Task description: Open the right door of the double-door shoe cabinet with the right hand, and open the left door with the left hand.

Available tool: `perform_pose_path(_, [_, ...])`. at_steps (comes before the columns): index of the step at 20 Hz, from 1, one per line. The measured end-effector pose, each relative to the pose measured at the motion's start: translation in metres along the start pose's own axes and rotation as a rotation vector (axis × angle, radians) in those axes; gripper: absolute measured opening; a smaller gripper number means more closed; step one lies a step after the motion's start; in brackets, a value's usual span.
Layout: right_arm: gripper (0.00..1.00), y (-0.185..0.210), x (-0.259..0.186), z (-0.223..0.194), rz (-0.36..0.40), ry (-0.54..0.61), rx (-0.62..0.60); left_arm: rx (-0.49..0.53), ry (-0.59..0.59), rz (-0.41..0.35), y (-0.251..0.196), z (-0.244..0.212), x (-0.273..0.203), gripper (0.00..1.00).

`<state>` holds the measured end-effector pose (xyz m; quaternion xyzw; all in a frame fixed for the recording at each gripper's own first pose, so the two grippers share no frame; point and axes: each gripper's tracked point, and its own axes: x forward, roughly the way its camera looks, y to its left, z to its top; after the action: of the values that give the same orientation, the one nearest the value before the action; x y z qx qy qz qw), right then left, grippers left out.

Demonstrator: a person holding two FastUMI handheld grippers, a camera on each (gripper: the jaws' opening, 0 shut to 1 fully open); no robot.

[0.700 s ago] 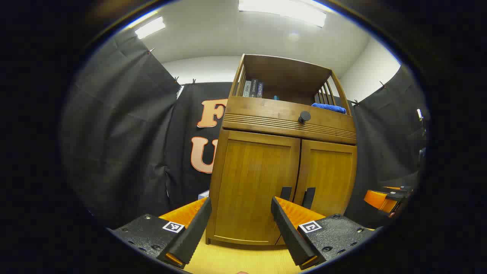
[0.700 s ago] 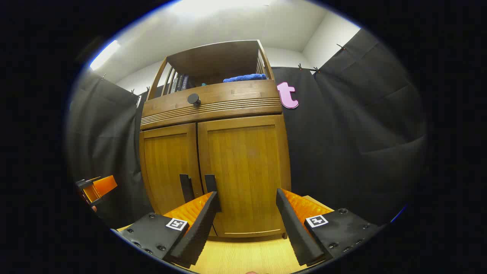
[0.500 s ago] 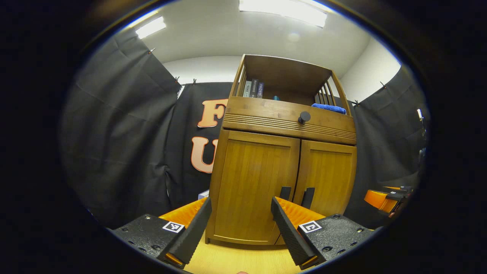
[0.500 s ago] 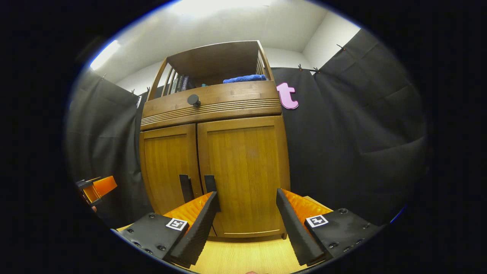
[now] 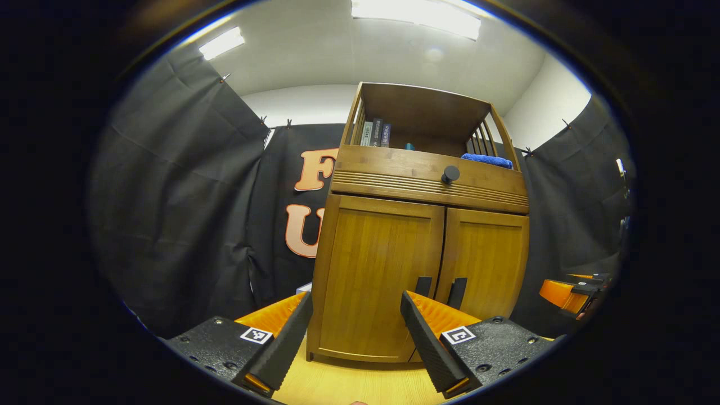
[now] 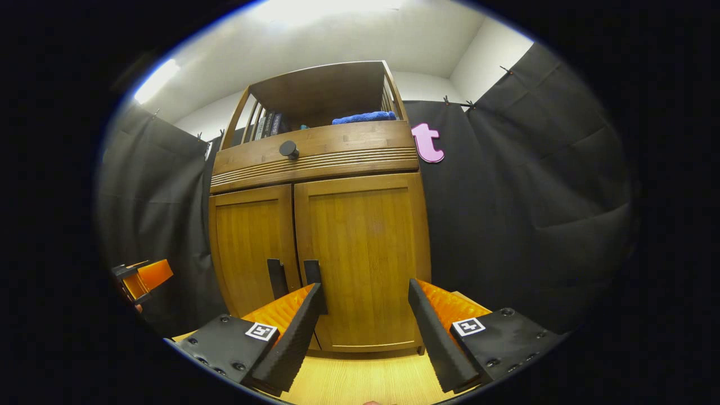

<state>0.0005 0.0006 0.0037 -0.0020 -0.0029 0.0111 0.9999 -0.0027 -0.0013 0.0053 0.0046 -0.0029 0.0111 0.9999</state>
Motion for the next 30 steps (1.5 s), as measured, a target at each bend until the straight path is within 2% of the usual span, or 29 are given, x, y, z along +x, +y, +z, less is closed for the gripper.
perform_pose_path(6, [0.97, -0.002, 0.002, 0.000, 0.004, 0.000, 0.001, 0.002, -0.005, 0.006, -0.001, 0.000, 0.003, 0.94])
perform_pose_path(7, [0.98, -0.002, 0.004, 0.001, 0.004, -0.003, 0.000, -0.005, -0.004, 0.002, -0.002, -0.001, 0.003, 0.91])
perform_pose_path(9, [0.98, 0.001, 0.007, 0.005, 0.011, -0.019, -0.006, -0.018, -0.001, -0.007, -0.005, -0.001, 0.005, 0.94])
perform_pose_path(11, [0.98, 0.007, 0.017, 0.011, 0.031, -0.040, -0.022, -0.009, 0.000, -0.010, -0.006, -0.002, 0.006, 0.91])
perform_pose_path(14, [0.98, 0.028, 0.040, 0.015, 0.082, -0.066, -0.059, -0.009, -0.004, -0.015, -0.009, 0.000, 0.007, 0.98])
perform_pose_path(16, [0.97, 0.043, 0.061, 0.005, 0.116, -0.029, -0.072, -0.011, -0.008, -0.013, -0.007, 0.002, 0.006, 0.98])
perform_pose_path(17, [0.98, 0.050, 0.071, 0.000, 0.133, -0.015, -0.062, -0.007, -0.013, -0.009, -0.005, 0.004, 0.005, 0.94])
perform_pose_path(18, [0.97, 0.058, 0.081, -0.002, 0.153, -0.002, -0.052, -0.002, -0.019, -0.003, -0.004, 0.007, 0.002, 0.98])
perform_pose_path(21, [0.98, 0.074, 0.107, -0.011, 0.178, 0.023, -0.043, 0.006, -0.030, 0.026, 0.006, 0.013, -0.002, 0.96])
perform_pose_path(23, [0.98, 0.081, 0.122, -0.018, 0.179, 0.034, -0.050, 0.012, -0.034, 0.047, 0.014, 0.015, -0.005, 0.91])
perform_pose_path(26, [0.98, 0.090, 0.142, -0.036, 0.176, 0.074, -0.048, 0.015, -0.041, 0.075, 0.025, 0.017, -0.010, 0.91])
perform_pose_path(27, [0.92, 0.090, 0.148, -0.042, 0.173, 0.089, -0.043, 0.018, -0.041, 0.081, 0.028, 0.018, -0.011, 0.91])
perform_pose_path(28, [0.92, 0.090, 0.150, -0.047, 0.166, 0.103, -0.038, 0.021, -0.042, 0.088, 0.031, 0.018, -0.012, 0.91])
perform_pose_path(29, [0.98, 0.090, 0.155, -0.054, 0.157, 0.116, -0.033, 0.023, -0.046, 0.094, 0.033, 0.020, -0.013, 0.91])
perform_pose_path(30, [0.98, 0.091, 0.162, -0.060, 0.146, 0.129, -0.029, 0.023, -0.051, 0.097, 0.034, 0.021, -0.013, 0.91])
